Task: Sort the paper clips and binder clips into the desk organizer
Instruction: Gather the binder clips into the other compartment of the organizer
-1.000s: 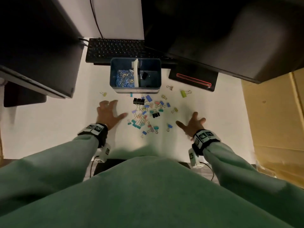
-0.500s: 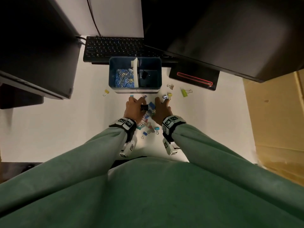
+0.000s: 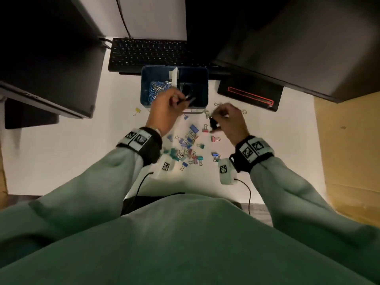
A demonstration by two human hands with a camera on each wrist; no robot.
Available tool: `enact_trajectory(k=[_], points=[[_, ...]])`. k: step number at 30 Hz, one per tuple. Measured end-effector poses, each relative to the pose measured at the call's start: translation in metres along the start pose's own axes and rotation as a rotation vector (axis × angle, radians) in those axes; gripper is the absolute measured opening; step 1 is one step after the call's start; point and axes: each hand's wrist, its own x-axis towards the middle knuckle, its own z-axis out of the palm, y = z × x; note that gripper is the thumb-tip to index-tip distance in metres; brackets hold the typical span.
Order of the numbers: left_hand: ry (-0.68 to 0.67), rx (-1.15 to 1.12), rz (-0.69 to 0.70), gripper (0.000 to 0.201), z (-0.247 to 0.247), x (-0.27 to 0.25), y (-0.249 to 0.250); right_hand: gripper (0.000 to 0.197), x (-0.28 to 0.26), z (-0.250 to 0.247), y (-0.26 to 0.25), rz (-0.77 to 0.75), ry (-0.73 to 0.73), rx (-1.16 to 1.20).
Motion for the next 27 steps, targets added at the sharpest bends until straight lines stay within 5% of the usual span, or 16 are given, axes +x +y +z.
enact_trajectory(k=[2, 7, 10, 12, 14, 16, 19, 24, 27], points=[[0.068, 0.059, -0.027, 0.014, 0.003, 0.023, 0.006, 0.007, 0.015, 0.012, -0.035, -0.114, 0.028, -0.057], [-0.056, 0.177, 0.046, 0.03, -0.007, 0.04, 0.001, 0.011, 0.061, 0.045, -0.065, -0.25, 0.017, -0.443], [0.125, 0.087, 0.046, 0.03, -0.038, 0.029, -0.019, 0.018, 0.062, 0.035, -0.056, -0.277, -0.065, -0.542], [0.302, 0.158, -0.023, 0.022, -0.062, 0.021, -0.047, 0.015, 0.057, 0.01, -0.039, -0.324, 0.045, -0.528], [0.337, 0.307, -0.173, 0.029, -0.081, 0.014, -0.079, 0.017, 0.054, -0.02, -0.013, -0.305, 0.198, -0.601], [0.199, 0.413, -0.292, 0.046, -0.085, 0.009, -0.109, 0.035, 0.051, -0.042, 0.014, -0.138, 0.218, -0.792], [-0.04, 0.581, -0.241, 0.059, -0.07, -0.002, -0.134, 0.067, 0.052, -0.047, 0.041, 0.067, 0.028, -0.981], [-0.172, 0.635, -0.009, 0.062, -0.024, -0.042, -0.124, 0.088, 0.048, -0.011, 0.043, -0.02, -0.174, -1.054], [-0.386, 0.658, 0.02, 0.098, 0.004, -0.062, -0.114, 0.095, 0.039, 0.007, 0.045, -0.027, -0.268, -1.04]])
